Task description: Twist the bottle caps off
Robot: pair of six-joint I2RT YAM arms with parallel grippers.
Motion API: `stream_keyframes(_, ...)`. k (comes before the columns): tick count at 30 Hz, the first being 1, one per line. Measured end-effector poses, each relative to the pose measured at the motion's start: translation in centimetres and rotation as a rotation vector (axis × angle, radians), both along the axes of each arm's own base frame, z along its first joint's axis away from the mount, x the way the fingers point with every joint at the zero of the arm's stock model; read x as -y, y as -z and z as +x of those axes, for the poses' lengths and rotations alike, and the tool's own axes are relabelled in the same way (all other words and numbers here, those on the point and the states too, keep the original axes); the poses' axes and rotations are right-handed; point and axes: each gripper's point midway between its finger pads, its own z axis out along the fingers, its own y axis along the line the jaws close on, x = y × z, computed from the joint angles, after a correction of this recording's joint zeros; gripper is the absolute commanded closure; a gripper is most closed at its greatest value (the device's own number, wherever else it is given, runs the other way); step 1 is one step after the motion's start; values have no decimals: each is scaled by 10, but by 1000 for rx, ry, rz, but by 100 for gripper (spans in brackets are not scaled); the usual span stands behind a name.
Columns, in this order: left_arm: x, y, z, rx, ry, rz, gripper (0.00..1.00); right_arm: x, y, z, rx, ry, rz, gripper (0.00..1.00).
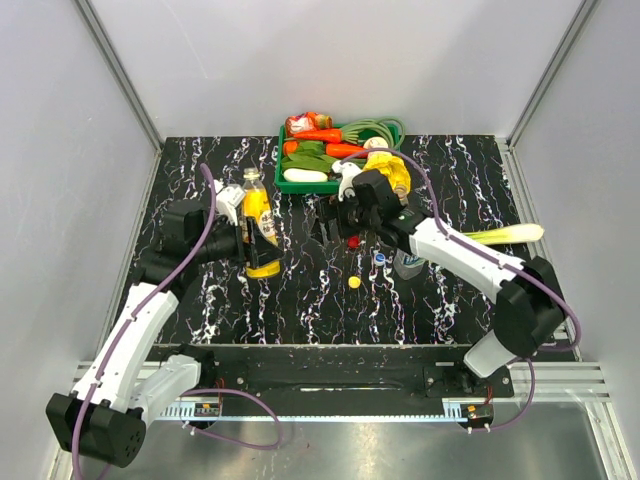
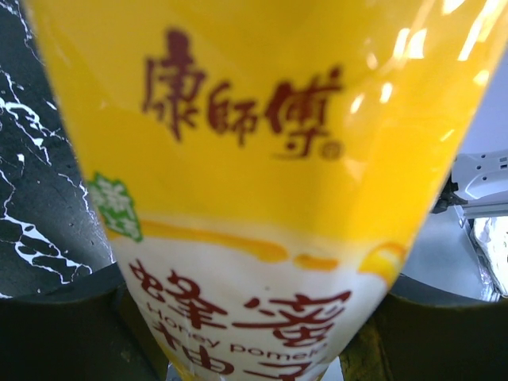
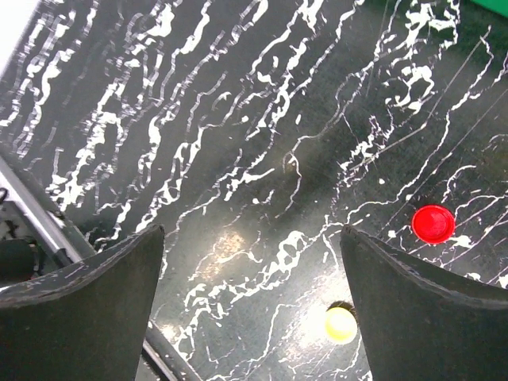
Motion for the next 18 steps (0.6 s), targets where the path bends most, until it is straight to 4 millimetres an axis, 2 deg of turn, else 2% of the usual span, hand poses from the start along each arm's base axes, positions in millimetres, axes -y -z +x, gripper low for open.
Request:
stream_keyframes(7,4,16,-3,-43,23,18,88,3,-57,-15,42,-13,129,0)
stream_keyframes(12,16,26,-13,-60,74,45,86,6,-96,-19,28,-39,284,0)
stream_keyframes(15,25,34,-21,-76,108,67,86,13,-113,-16,11,-47,395,0)
stream_keyframes(18,34,40,-29,-85,148,87,85,18,-120,-14,-23,-58,492,0)
